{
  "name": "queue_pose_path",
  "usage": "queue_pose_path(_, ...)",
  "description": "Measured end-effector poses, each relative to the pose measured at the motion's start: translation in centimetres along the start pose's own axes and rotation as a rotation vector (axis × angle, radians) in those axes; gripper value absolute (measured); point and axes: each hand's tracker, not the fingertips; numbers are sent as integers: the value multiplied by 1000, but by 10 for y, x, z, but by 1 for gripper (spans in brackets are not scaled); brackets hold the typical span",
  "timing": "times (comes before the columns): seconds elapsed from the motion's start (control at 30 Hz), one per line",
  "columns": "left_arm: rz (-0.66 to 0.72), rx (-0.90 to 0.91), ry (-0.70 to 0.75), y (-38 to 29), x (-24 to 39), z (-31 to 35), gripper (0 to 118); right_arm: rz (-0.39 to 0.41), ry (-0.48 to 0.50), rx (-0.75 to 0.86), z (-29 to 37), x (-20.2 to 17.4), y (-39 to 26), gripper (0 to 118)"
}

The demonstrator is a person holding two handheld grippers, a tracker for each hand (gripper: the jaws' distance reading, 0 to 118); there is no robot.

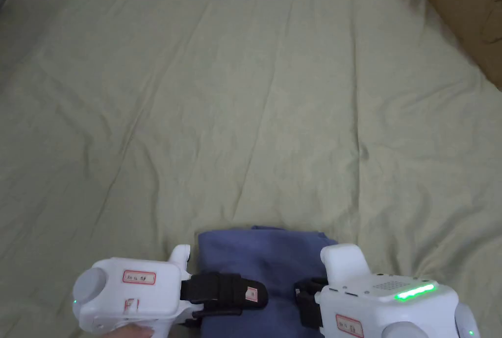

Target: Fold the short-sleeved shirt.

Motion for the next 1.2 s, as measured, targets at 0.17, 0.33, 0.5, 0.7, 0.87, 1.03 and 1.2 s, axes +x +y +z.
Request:
queue_pose_path(0.17, 77, 26, 5, -6, -2, 5, 25, -18, -8, 41, 11, -1, 1, 0)
queue_pose_path(0.33, -79, 53, 117, -6, 28, 27, 24, -45, 11, 174, 48, 0, 9, 0)
queue_pose_path(0.5, -152, 113, 324, 4, 49, 92, 24, -75, -23, 246, 79, -1, 15, 0)
queue_pose_path(0.7, -157, 141, 650, 18, 42, 180, 24, -166, -4, 288, 84, 12, 15, 0)
queue_pose_path(0.87, -200, 84, 1022, 39, 30, 244, 23, -146, -33, 300, 79, 1, 23, 0)
queue_pose_path(1.03, -183, 116, 1265, 60, 14, 289, 23, -122, -39, 277, 72, -7, 27, 0)
queue_pose_path(1.2, -277, 99, 1435, 68, -4, 310, 24, -94, -49, 251, 64, -9, 26, 0)
